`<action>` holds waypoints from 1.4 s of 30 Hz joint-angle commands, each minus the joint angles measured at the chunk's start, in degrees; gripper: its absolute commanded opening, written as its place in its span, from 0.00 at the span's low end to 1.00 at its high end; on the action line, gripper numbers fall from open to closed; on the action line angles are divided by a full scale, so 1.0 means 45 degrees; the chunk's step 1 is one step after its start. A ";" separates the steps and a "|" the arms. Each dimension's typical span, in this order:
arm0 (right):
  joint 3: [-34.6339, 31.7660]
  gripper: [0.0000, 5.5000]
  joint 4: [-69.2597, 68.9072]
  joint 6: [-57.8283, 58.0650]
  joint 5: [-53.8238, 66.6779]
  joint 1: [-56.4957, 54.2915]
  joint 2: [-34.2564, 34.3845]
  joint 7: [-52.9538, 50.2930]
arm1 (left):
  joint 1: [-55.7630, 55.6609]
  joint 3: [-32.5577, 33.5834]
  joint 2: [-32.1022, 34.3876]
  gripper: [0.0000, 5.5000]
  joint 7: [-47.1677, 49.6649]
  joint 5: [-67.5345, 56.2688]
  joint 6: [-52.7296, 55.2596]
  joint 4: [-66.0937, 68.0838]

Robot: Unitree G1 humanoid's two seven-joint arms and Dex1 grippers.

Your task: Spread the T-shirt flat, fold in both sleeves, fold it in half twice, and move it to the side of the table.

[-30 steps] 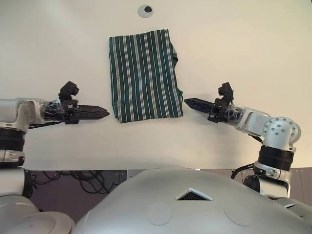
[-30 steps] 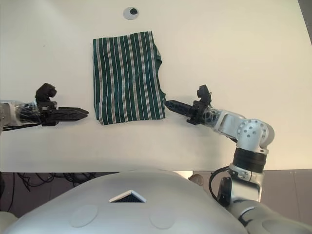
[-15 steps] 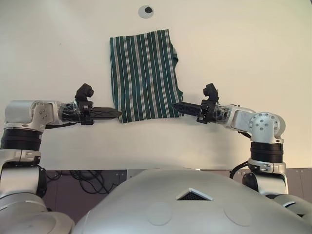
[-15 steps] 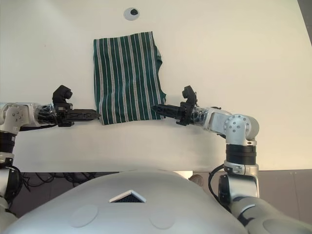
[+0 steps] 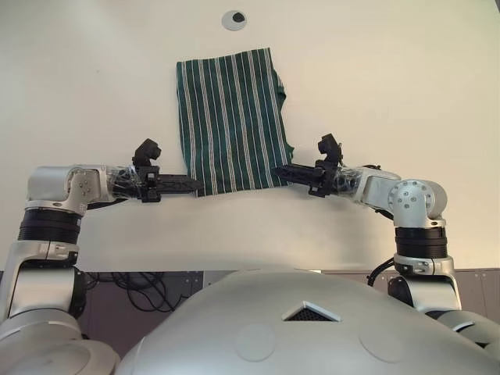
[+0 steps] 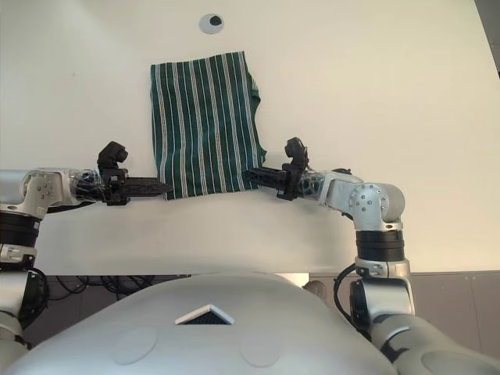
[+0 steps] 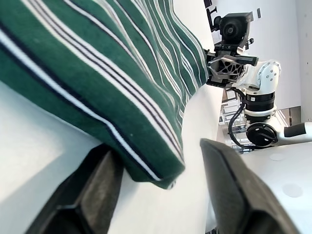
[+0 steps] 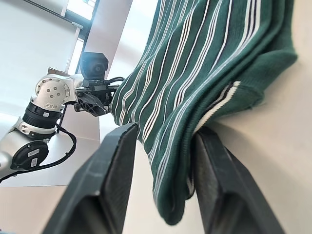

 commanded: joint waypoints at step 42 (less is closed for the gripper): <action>-0.1231 0.00 0.6492 0.2372 0.0908 -0.7636 -0.0444 -0.0746 | -0.6046 -0.1732 -0.0756 0.02 -0.2128 0.0581 0.0787 0.4313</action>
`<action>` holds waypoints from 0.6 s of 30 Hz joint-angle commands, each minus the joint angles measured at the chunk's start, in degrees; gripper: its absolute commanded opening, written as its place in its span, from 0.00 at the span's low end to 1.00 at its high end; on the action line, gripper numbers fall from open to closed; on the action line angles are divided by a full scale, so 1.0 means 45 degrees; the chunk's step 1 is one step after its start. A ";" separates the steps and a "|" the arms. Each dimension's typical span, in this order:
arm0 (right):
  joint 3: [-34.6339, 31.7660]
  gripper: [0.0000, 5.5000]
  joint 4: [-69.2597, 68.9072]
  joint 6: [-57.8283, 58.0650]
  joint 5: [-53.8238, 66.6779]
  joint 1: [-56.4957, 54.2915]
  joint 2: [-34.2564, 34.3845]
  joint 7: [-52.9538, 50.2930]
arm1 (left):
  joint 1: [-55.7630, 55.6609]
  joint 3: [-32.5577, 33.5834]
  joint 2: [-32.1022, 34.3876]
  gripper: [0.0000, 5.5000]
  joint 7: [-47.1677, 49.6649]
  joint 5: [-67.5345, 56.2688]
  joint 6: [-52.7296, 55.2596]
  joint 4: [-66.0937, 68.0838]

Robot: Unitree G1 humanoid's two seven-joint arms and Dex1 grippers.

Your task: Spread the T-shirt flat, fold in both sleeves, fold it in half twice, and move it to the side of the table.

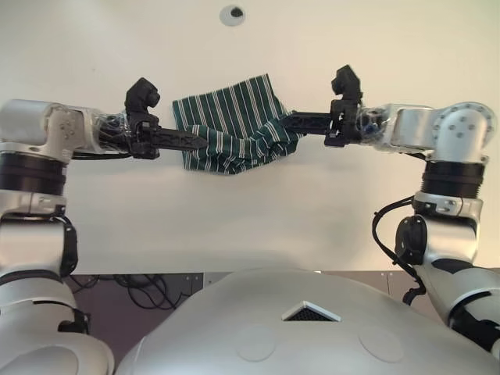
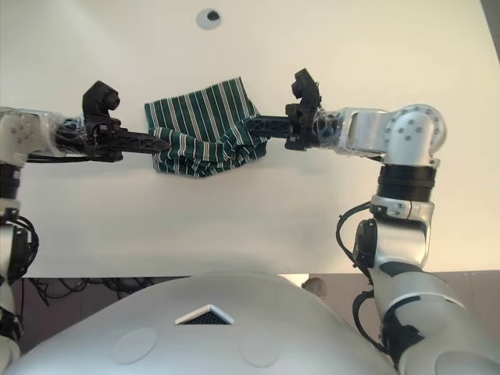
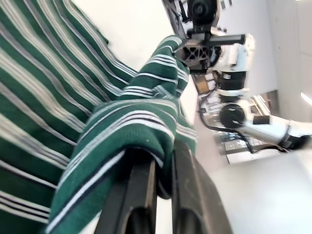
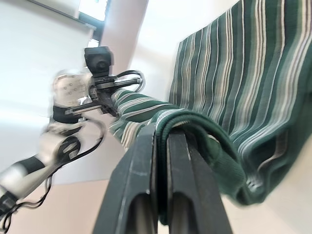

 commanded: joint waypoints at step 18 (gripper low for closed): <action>0.0832 0.07 0.7264 -0.6746 -0.4849 -0.3341 0.1414 0.4308 | 0.0708 0.3048 -0.1694 0.02 0.1324 0.0739 -0.1162 0.2449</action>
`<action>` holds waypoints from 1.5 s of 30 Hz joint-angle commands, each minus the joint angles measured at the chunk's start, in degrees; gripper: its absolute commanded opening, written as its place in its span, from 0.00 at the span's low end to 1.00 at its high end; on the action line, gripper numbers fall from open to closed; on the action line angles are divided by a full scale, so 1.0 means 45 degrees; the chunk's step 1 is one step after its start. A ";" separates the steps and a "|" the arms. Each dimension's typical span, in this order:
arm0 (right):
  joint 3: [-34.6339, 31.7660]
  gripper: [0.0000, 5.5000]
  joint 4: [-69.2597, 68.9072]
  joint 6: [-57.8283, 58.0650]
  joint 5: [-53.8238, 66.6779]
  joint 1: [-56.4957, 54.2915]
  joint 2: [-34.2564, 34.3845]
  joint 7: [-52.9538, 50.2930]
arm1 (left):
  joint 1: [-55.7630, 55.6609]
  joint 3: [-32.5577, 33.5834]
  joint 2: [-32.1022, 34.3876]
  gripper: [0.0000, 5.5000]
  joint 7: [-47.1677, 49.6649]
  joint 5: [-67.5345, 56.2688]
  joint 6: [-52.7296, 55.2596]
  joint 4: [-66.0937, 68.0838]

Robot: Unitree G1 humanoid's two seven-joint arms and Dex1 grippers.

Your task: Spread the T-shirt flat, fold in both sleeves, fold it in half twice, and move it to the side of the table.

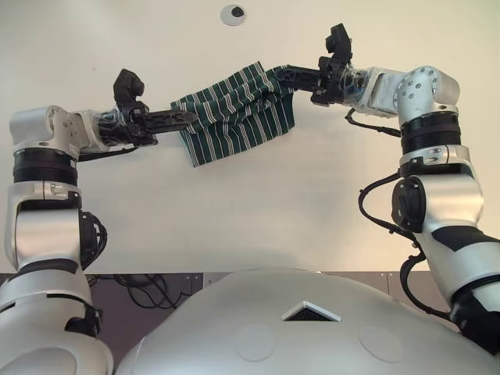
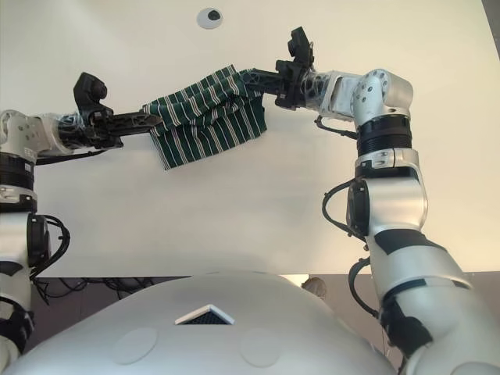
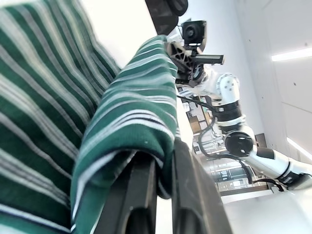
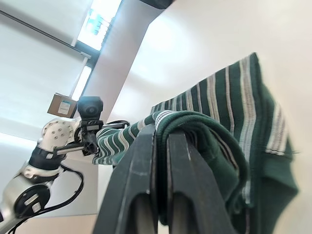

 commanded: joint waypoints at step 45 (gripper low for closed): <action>0.3042 0.36 -0.1191 -1.3385 -0.8184 0.2751 0.0634 0.0065 | 0.1676 0.3658 -0.2217 0.54 0.6745 -0.1434 -0.1977 -0.6186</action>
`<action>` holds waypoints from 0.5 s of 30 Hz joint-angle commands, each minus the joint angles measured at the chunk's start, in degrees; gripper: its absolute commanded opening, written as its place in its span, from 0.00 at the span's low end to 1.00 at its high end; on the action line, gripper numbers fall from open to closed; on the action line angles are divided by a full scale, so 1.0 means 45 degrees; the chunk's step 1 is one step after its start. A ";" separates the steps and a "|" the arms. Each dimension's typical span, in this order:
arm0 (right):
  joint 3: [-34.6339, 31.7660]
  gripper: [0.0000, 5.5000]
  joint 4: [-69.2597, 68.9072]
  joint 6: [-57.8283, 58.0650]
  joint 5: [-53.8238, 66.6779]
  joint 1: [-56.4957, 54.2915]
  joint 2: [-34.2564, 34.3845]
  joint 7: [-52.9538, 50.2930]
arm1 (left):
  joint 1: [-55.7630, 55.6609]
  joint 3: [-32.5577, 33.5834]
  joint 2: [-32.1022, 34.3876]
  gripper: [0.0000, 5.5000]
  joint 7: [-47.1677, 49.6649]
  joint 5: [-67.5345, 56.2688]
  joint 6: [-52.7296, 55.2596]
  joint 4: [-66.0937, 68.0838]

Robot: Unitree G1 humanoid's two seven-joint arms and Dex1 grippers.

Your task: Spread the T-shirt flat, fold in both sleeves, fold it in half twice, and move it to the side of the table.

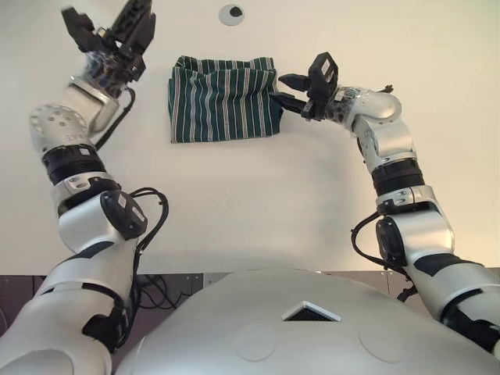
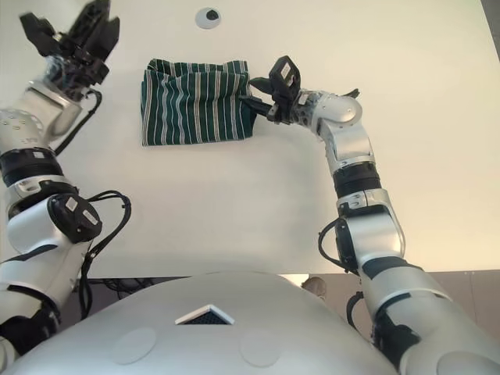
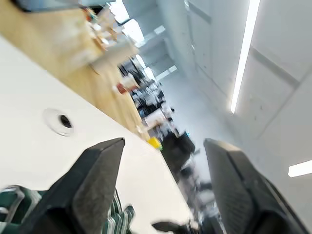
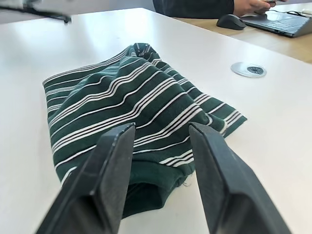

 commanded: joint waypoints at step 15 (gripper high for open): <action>0.0573 0.36 0.4174 -0.3380 -0.1859 -0.1326 0.0072 -0.1171 | 0.3787 -0.7495 0.0638 0.54 0.0397 0.7044 -0.6087 -0.3624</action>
